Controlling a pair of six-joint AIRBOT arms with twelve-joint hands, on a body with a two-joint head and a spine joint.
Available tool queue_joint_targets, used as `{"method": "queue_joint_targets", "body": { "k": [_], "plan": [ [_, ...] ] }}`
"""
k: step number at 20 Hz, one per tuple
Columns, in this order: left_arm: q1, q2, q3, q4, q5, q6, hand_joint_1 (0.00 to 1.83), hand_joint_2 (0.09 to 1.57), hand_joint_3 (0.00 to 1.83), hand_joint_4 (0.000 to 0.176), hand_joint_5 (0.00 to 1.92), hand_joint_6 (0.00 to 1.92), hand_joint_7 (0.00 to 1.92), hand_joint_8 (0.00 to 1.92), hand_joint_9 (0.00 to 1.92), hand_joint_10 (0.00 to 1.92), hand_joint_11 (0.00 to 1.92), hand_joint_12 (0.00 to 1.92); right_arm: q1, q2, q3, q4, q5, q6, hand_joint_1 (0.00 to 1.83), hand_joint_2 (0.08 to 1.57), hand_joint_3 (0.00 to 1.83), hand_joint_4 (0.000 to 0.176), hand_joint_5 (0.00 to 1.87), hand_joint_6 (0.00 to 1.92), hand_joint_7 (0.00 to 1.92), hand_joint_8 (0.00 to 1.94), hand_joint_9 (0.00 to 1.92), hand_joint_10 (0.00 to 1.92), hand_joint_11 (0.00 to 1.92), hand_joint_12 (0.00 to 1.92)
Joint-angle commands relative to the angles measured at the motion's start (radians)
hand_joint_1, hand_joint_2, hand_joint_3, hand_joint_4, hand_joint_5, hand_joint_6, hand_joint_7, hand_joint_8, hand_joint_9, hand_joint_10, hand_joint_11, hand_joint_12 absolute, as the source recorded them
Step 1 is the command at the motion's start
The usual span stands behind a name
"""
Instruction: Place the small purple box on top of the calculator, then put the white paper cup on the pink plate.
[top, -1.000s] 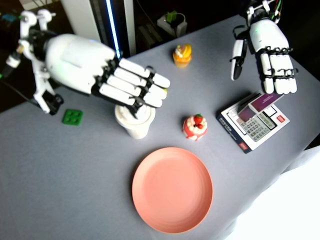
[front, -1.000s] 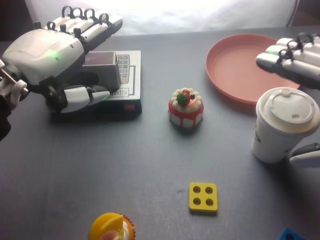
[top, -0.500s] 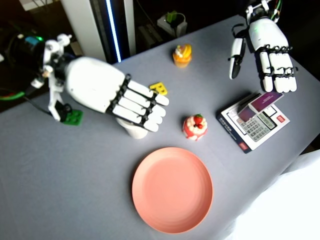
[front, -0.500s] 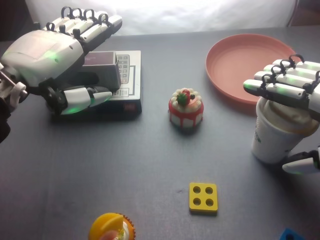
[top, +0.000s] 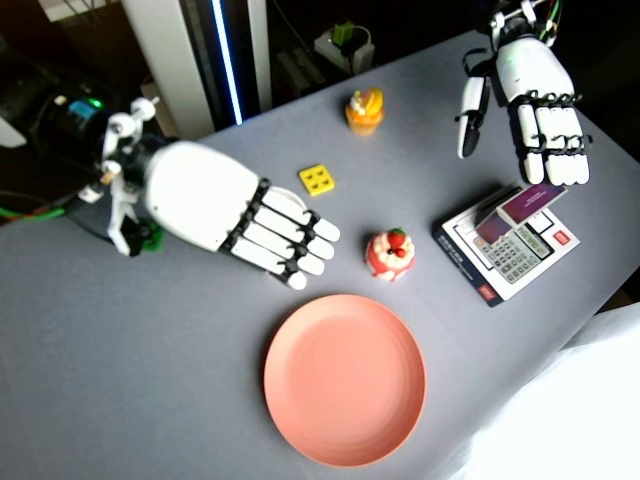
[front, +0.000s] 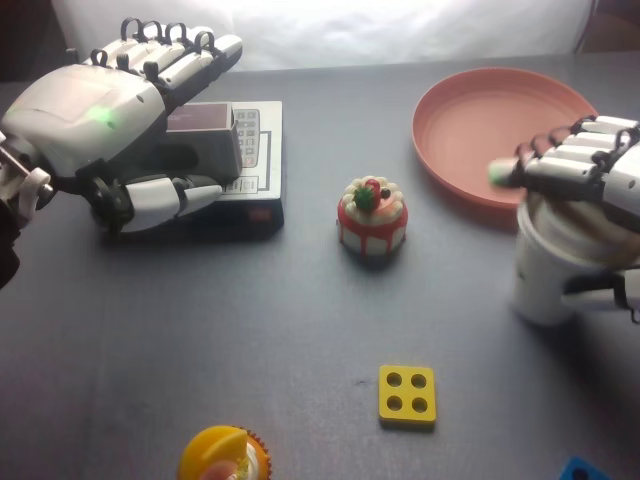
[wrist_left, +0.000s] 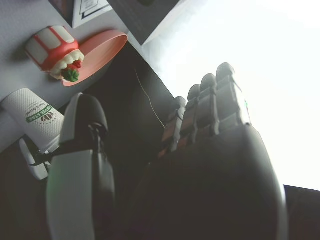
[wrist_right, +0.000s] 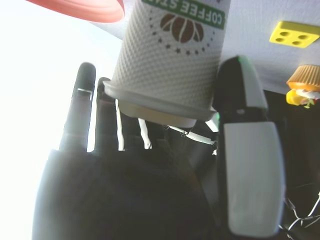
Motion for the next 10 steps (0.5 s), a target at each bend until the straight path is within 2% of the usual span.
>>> {"method": "queue_joint_targets", "body": {
  "k": [1,2,3,6,7,8,10],
  "plan": [
    [-0.009,0.002,-0.004,0.009,-0.132,-0.003,0.8,1.2,0.01,0.058,0.04,0.0,0.0,0.0,0.0,0.0,0.01,0.03,0.006,-0.007,0.005,0.007,0.064,-0.002,1.15,1.26,0.01,0.0,0.46,1.42,0.72,1.32,0.62,1.62,0.61,1.91],
    [-0.009,0.002,-0.005,0.009,-0.132,-0.004,0.81,1.21,0.0,0.057,0.04,0.0,0.0,0.0,0.0,0.0,0.0,0.08,0.006,-0.009,0.006,0.007,0.064,-0.002,1.15,1.29,0.01,0.0,0.55,1.51,0.76,1.52,0.81,1.9,0.93,1.92],
    [-0.008,0.002,-0.005,0.008,-0.133,-0.005,0.82,1.21,0.0,0.048,0.05,0.0,0.0,0.0,0.0,0.0,0.0,0.09,0.006,-0.009,0.007,0.007,0.064,-0.002,1.17,1.3,0.0,0.0,0.56,1.46,0.76,1.6,0.96,1.92,1.08,1.92],
    [-0.003,0.002,-0.005,0.004,-0.137,-0.006,0.82,1.22,0.0,0.045,0.05,0.0,0.0,0.0,0.0,0.0,0.0,0.1,0.011,-0.009,0.007,0.008,0.065,-0.002,1.17,1.29,0.0,0.0,0.58,1.43,0.76,1.62,1.0,1.92,1.14,1.92],
    [-0.001,0.002,-0.005,0.004,-0.138,-0.008,0.82,1.21,0.0,0.05,0.06,0.0,0.0,0.0,0.0,0.0,0.0,0.14,0.016,-0.009,0.008,0.008,0.066,-0.002,1.19,1.28,0.0,0.0,0.61,1.37,0.78,1.61,1.02,1.92,1.16,1.92],
    [0.003,0.002,-0.005,0.002,-0.14,-0.01,0.82,1.21,0.0,0.051,0.05,0.0,0.0,0.0,0.0,0.0,0.0,0.18,0.022,-0.009,0.009,0.008,0.072,-0.002,1.17,1.28,0.0,0.0,0.62,1.38,0.77,1.6,0.98,1.92,1.1,1.92],
    [0.006,0.003,-0.005,0.001,-0.143,-0.013,0.82,1.21,0.0,0.042,0.05,0.0,0.0,0.0,0.0,0.0,0.0,0.23,0.032,-0.009,0.01,0.008,0.084,-0.002,1.19,1.28,0.0,0.0,0.63,1.33,0.75,1.67,0.96,1.92,1.1,1.92]
  ]
}}
